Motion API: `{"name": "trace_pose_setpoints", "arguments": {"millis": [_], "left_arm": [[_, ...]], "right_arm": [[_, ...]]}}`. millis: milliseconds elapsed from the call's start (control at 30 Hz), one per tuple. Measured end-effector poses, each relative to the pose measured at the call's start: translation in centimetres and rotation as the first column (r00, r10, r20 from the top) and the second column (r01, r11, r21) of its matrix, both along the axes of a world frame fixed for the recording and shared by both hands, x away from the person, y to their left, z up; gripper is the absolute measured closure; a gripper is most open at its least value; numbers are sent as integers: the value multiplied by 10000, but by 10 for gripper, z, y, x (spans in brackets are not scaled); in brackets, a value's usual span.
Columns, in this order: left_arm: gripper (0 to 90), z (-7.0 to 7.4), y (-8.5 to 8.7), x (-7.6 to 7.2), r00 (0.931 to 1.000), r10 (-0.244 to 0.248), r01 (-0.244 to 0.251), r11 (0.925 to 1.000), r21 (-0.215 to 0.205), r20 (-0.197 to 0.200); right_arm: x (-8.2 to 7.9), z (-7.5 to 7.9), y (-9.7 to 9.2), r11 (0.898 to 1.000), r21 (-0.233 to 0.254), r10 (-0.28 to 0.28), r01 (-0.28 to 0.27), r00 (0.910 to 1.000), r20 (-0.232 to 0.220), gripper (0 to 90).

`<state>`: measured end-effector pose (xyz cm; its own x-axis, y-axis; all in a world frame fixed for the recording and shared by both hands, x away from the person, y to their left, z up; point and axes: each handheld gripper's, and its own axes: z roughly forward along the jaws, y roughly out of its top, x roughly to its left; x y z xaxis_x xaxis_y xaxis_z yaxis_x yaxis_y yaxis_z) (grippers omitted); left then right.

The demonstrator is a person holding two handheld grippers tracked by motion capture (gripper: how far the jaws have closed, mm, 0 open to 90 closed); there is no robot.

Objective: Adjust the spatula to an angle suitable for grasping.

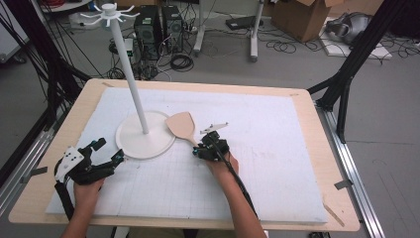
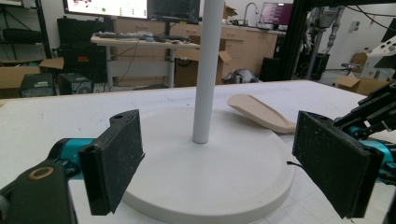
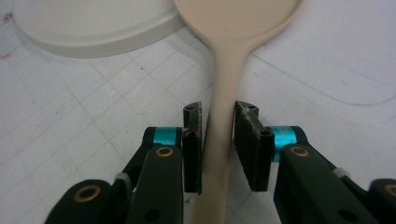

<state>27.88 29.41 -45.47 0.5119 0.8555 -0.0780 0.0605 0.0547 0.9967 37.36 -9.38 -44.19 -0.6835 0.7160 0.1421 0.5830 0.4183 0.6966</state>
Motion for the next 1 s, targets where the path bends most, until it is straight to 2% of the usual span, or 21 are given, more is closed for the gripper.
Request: {"name": "trace_pose_setpoints", "arguments": {"millis": [67,100,133,300,400,433,600,667,700,767,867,900,1000], "left_arm": [[165,0,0,0,10000,-3,3,10000,-7,6],[165,0,0,0,10000,-4,4,10000,-2,0],[165,0,0,0,10000,-11,11,10000,-18,-8],[165,0,0,0,10000,-8,8,10000,-3,-5],[166,0,0,0,10000,-7,7,10000,1,-10],[166,0,0,0,10000,-21,21,10000,9,-2],[167,0,0,0,10000,-11,11,10000,32,12],[167,0,-1,0,10000,7,-7,10000,15,19],[167,0,-1,0,10000,4,-4,10000,24,18],[167,0,-1,0,10000,4,-4,10000,9,13],[168,0,-1,0,10000,-11,11,10000,34,17],[167,0,-1,0,10000,-6,6,10000,33,28],[168,0,-1,0,10000,-17,17,10000,31,16]], "right_arm": [[0,2,-3,9994,-180,-288,289,9996,13,770],[0,2,-3,9994,-180,-288,289,9996,13,770],[2,3,-8,9998,-27,-217,217,9996,-199,777],[1,6,-15,9998,-170,-84,80,9997,-228,778],[0,9,-24,9999,63,134,-133,9997,-185,778],[-2,13,-30,9992,152,371,-369,9992,-129,778],[-10,18,-39,9963,68,861,-862,9963,57,778],[-17,20,-43,9905,19,1377,-1377,9902,230,778],[-17,20,-43,9905,19,1377,-1377,9902,230,778],[-22,19,-47,9825,50,1856,-1860,9816,446,779],[-25,20,-50,9776,86,2098,-2103,9768,433,779],[-27,19,-52,9675,196,2510,-2522,9667,491,780],[-29,19,-56,9536,379,2956,-2986,9528,698,780]]}}
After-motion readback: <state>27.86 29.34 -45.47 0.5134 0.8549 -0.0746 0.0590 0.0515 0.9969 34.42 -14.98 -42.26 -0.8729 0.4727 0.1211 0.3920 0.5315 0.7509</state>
